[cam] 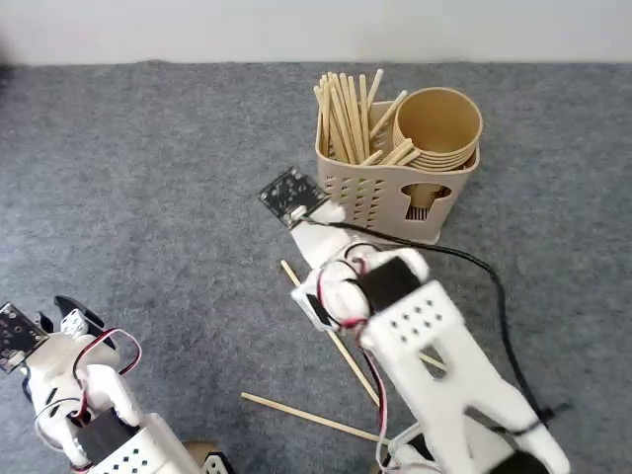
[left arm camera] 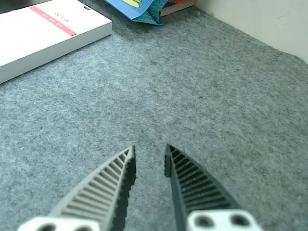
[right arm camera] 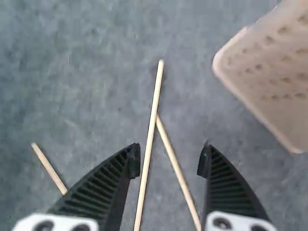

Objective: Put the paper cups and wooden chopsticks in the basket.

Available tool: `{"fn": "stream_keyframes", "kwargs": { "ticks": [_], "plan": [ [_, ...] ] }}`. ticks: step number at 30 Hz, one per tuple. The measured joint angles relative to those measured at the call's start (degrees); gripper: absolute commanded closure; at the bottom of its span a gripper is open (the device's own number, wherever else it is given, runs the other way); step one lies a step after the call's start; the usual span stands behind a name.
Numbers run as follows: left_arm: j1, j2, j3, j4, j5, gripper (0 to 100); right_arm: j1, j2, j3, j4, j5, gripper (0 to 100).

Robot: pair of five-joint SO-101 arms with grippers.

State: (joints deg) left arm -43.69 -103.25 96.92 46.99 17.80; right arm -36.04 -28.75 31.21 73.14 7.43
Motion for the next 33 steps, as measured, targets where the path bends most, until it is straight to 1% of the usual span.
{"fn": "stream_keyframes", "kwargs": {
  "ticks": [7, 12, 17, 27, 29, 33],
  "plan": [
    [0.09, 0.00, 0.00, 1.05, 0.00, 91, -0.88, 14.77, 1.14, -4.04, 0.26, 79.1],
    [2.99, 0.00, 0.00, 3.16, -2.02, 91, -0.79, 23.82, 1.14, -8.44, 4.13, 79.3],
    [3.25, 0.00, 0.00, 3.16, -2.46, 91, -0.79, 26.90, 1.14, -10.81, 5.89, 79.4],
    [3.16, 0.00, 0.00, 3.16, -2.46, 91, -0.79, 33.85, 1.05, -17.14, 6.15, 79.5],
    [3.16, 0.00, 0.00, 3.16, -2.46, 91, -0.79, 34.99, 0.97, -18.02, 6.15, 82.3],
    [3.16, 0.00, 0.00, 3.16, -2.46, 91, -0.35, 35.78, 0.35, -18.29, 6.15, 99.0]
  ]
}}
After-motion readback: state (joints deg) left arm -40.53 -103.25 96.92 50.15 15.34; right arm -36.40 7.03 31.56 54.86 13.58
